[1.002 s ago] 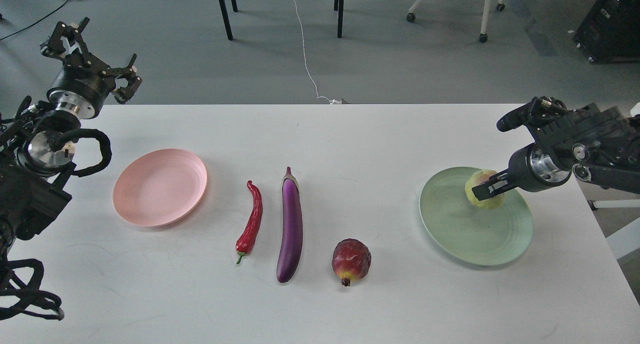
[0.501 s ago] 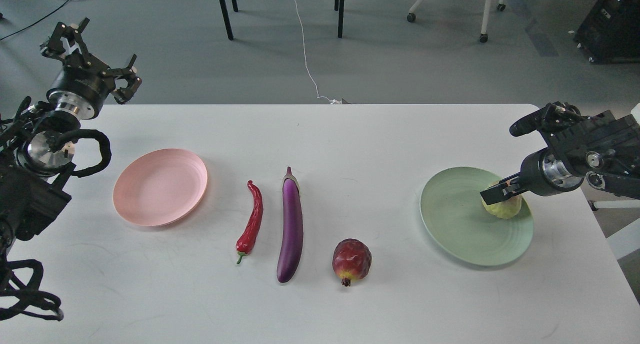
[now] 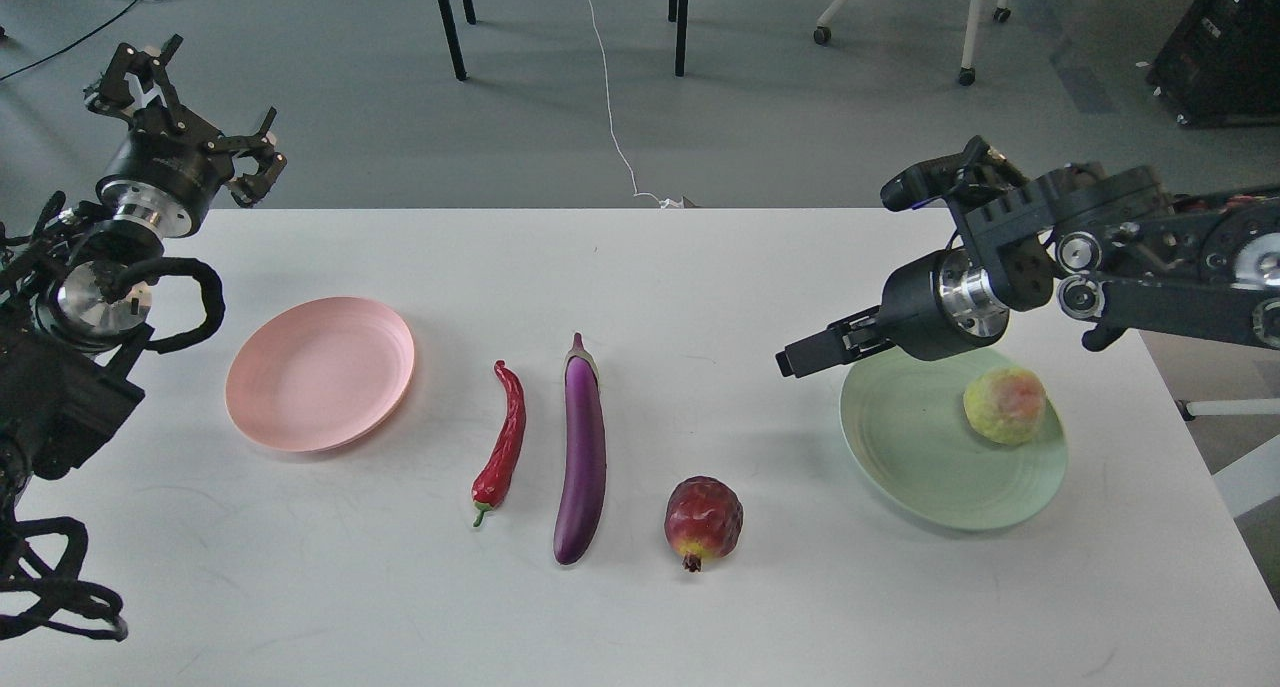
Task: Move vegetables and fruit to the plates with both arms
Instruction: 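Move the right gripper to the red apple and grasp it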
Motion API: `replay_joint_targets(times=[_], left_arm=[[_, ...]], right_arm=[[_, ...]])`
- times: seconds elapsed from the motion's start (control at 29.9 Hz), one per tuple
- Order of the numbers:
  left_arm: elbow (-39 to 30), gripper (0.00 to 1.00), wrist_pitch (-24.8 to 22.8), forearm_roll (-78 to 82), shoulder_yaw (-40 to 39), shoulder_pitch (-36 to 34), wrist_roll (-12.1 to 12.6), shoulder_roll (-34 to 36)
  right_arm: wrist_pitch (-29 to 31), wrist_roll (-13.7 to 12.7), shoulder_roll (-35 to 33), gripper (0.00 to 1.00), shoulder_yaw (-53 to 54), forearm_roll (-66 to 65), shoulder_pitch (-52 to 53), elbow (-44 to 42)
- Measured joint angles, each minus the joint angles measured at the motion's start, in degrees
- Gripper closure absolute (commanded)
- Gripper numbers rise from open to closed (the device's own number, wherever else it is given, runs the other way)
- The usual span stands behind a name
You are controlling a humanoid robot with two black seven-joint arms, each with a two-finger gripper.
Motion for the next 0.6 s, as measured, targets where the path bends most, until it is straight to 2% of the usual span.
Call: replay_joint_targets(times=[0.33, 0.6], left_arm=[[-0.02, 0.01, 0.00, 0.00, 0.08, 0.18, 0.00, 0.03], [-0.01, 0.01, 0.00, 0.00, 0.00, 0.82, 0.00, -0.02]], right_arm=[[-0.40, 3.03, 11.53, 0.07, -4.18, 0.56, -0.78, 0.06], [-0.48, 3.35, 17.49, 0.09, -4.79, 1.46, -1.25, -0.86]])
